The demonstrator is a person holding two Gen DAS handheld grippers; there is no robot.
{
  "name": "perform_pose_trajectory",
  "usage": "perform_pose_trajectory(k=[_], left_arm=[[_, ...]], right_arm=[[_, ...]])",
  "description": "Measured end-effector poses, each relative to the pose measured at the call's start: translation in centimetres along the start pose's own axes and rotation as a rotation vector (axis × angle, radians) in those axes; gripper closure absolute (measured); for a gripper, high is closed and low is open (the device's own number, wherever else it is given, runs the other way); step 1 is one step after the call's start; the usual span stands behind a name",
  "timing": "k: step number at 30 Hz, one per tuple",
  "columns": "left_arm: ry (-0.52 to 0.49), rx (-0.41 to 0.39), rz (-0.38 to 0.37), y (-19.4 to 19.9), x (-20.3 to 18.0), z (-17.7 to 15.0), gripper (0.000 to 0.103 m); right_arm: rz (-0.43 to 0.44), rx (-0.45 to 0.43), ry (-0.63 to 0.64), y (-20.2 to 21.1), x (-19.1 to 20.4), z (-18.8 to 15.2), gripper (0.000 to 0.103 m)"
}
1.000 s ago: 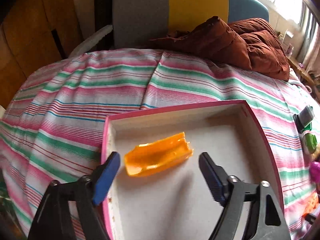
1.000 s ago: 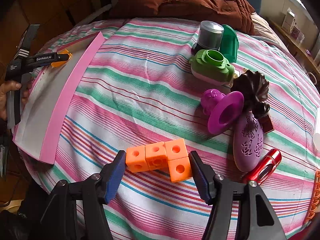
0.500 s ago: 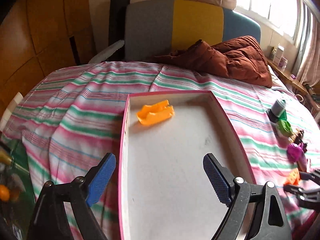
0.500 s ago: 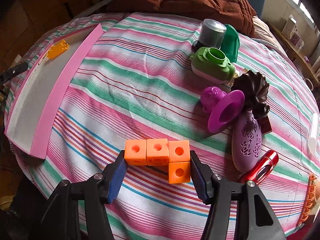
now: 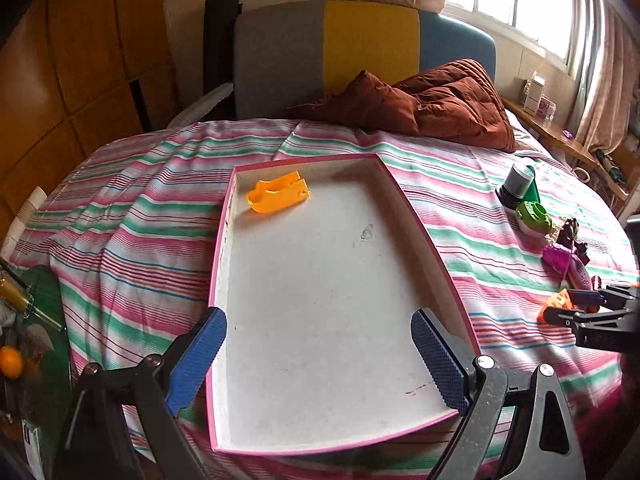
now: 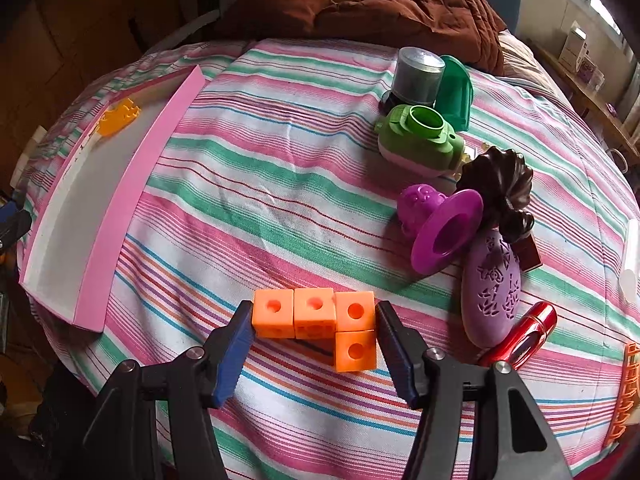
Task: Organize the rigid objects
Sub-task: 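Carry the orange connected cubes into the white tray and open the right gripper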
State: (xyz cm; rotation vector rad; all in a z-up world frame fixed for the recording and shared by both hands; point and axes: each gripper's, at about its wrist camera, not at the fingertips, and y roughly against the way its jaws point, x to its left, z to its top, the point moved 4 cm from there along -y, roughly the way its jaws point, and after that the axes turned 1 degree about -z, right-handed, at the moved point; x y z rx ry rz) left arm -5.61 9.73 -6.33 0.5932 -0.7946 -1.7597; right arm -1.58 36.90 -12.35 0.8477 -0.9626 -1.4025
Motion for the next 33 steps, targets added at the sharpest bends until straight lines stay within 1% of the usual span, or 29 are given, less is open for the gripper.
perform_pose_trajectory(k=[7, 15, 20, 23, 27, 29, 33], left_arm=[[-0.004, 0.013, -0.005, 0.0, -0.3, -0.5, 0.009], [0.009, 0.026, -0.002, 0.0, 0.4, -1.3, 0.009], [0.033, 0.031, 0.006, 0.1, 1.8, -2.0, 0.009], [0.062, 0.033, 0.009, 0.2, 2.9, -2.3, 0.009], [0.102, 0.035, 0.012, 0.2, 4.5, -2.5, 0.009], [0.118, 0.033, 0.013, 0.2, 5.1, -2.5, 0.009], [0.144, 0.032, 0.014, 0.3, 6.3, -2.5, 0.009]], right_arm=[[-0.022, -0.021, 0.028, 0.3, 0.9, -0.1, 0.043], [0.004, -0.021, 0.045, 0.5, 1.5, -0.4, 0.043], [0.03, -0.033, 0.035, 0.6, 3.1, 0.1, 0.043], [0.056, -0.078, 0.064, 1.4, 5.4, 1.9, 0.043], [0.099, -0.132, 0.153, 2.3, 10.1, 5.7, 0.043], [0.12, -0.14, 0.202, 1.9, 12.6, 7.8, 0.043], [0.116, -0.143, 0.288, 0.2, 17.0, 11.6, 0.043]])
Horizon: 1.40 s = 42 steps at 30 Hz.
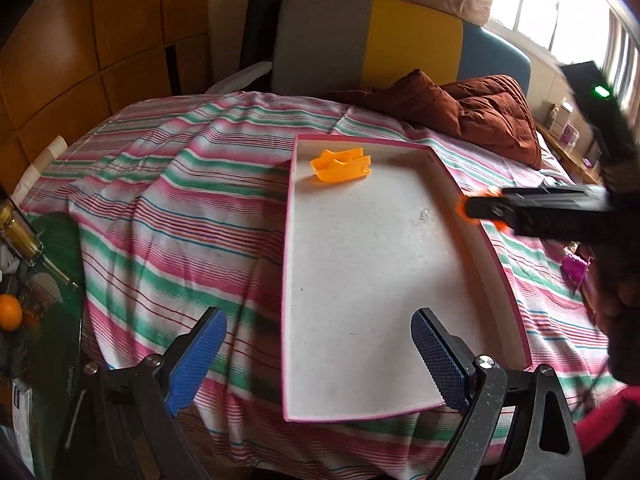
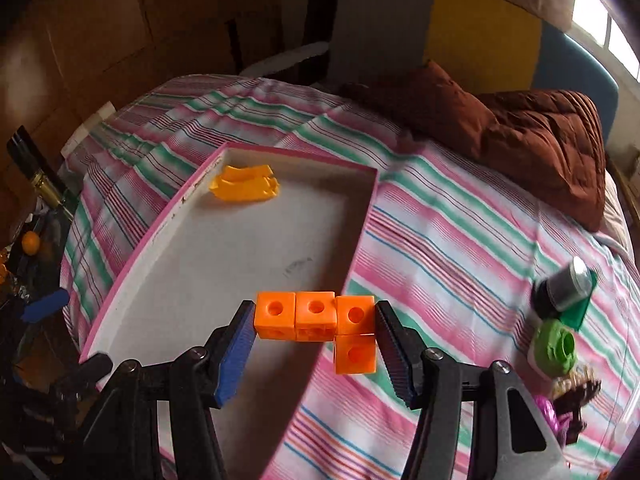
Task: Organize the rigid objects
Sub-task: 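Carry the orange connected cubes into the white tray and open the right gripper, then return to the toy pile and grasp the black-lidded grey cup with the left gripper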
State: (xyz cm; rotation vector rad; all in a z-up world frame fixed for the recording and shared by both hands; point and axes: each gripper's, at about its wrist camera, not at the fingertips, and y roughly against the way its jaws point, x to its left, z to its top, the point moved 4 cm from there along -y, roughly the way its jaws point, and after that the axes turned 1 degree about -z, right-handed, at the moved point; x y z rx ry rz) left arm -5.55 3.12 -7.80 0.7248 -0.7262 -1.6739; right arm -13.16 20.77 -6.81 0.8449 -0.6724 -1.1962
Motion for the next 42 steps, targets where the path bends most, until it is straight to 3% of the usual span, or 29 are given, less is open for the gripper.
perform_pose_trajectory(k=[9, 19, 23, 33, 42], left_arm=[[0.056, 0.025, -0.005, -0.8, 2.0, 0.2, 0.009], [0.066, 0.039, -0.009, -1.4, 2.2, 0.3, 0.009], [0.064, 0.036, -0.004, -1.3, 2.1, 0.4, 0.009], [0.033, -0.006, 0.023, 0.2, 1.3, 0.8, 0.009], [-0.04, -0.043, 0.009, 1.7, -1.3, 1.4, 0.009]], right_arm=[[-0.072, 0.058, 0.107, -7.0, 2.2, 5.7, 0.043], [-0.066, 0.081, 0.041, -10.5, 1.2, 7.4, 0.043], [-0.042, 0.06, 0.026, -9.5, 1.1, 7.4, 0.023], [-0.024, -0.063, 0.004, -2.3, 0.8, 3.8, 0.021], [-0.076, -0.124, 0.016, 3.5, -0.5, -1.5, 0.021]])
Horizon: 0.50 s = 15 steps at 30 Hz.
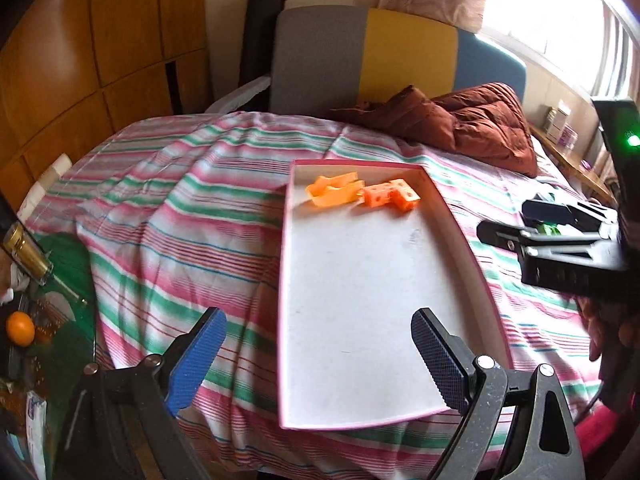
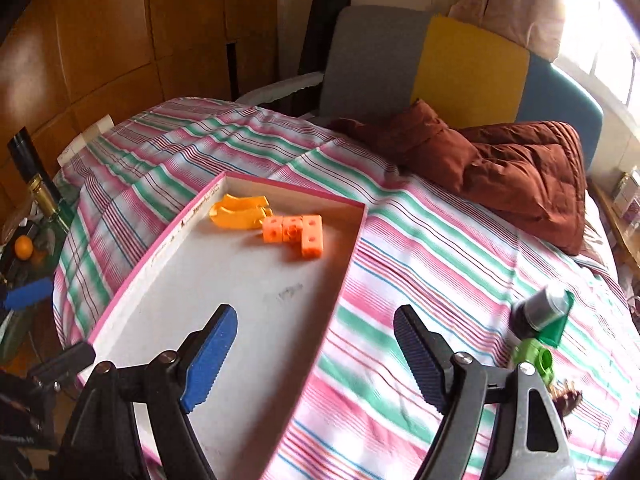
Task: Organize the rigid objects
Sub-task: 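Return to the toy pile and grasp the black-lidded grey cup with the left gripper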
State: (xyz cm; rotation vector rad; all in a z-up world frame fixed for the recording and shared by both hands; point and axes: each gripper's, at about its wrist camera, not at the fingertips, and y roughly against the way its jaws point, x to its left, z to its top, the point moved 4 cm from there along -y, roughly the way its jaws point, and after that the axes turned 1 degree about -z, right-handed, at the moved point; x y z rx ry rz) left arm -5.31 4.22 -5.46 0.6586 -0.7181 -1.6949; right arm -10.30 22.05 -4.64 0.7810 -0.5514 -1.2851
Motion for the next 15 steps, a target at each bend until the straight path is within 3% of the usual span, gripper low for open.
perform_pose_trajectory(k=[6, 15], left_arm=[[-0.083, -0.008, -0.02, 0.6, -2.9, 0.1, 0.009], [-0.122, 0.007, -0.068, 0.7, -6.1, 0.1, 0.009]], right_arm=[[-0.037, -0.012, -0.034, 2.2, -2.0, -2.8, 0.021], [-0.109, -0.024, -0.093, 4.1, -7.1, -4.9, 0.021]])
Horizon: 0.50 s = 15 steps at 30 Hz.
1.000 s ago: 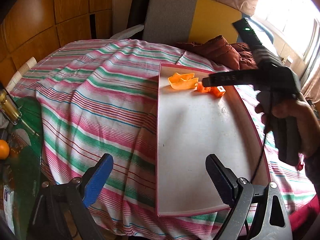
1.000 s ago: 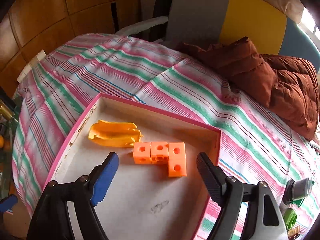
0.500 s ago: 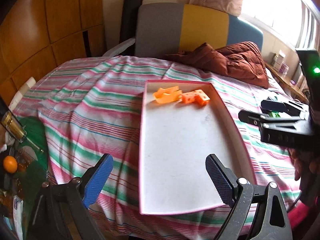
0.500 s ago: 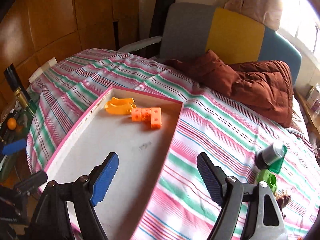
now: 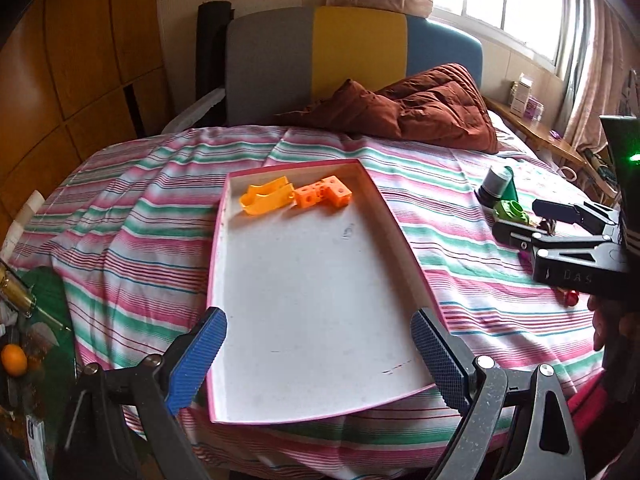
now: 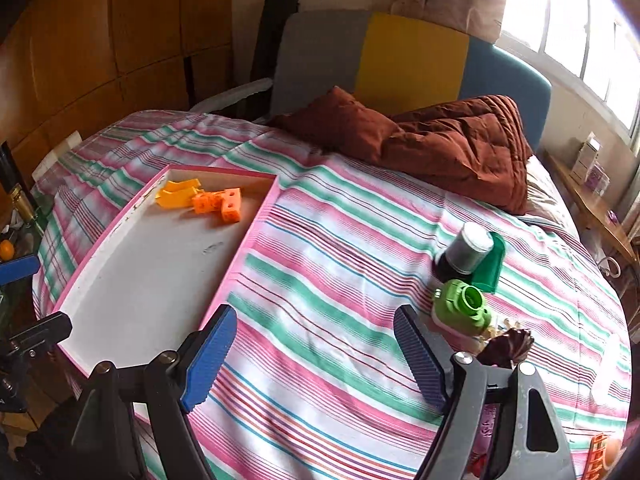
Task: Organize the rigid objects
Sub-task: 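Return to the toy pile and grasp the black-lidded grey cup with the left gripper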
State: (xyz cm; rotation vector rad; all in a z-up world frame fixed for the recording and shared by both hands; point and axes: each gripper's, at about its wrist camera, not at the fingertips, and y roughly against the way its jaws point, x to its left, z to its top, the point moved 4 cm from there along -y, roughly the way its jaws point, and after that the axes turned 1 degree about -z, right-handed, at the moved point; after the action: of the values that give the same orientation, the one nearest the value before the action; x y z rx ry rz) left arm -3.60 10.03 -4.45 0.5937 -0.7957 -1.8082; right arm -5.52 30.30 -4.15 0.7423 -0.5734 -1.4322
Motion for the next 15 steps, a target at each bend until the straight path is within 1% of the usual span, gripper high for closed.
perform_pose_trajectory(k=[5, 10, 12, 15], left_arm=[[-0.05, 0.009, -0.007, -0.3, -1.8, 0.2, 0.009], [-0.093, 0.026, -0.029, -1.1, -3.7, 0.7, 0.009], [-0.11, 0.028, -0.035, -1.4, -4.4, 1.1, 0.009], [-0.133, 0.023, -0.05, -1.8, -5.6, 2.2, 0.009]], right_arm=[[-0.061, -0.017, -0.06, 0.6, -4.3, -0.1, 0.021], [-0.134, -0.041, -0.162, 0.7, -9.6, -0.3, 0.021], [-0.165, -0.052, -0.229, 0.6, -11.8, -0.8, 0.021], [-0.216, -0.074, -0.378, 0.9, -15.3, -1.7, 0.021]])
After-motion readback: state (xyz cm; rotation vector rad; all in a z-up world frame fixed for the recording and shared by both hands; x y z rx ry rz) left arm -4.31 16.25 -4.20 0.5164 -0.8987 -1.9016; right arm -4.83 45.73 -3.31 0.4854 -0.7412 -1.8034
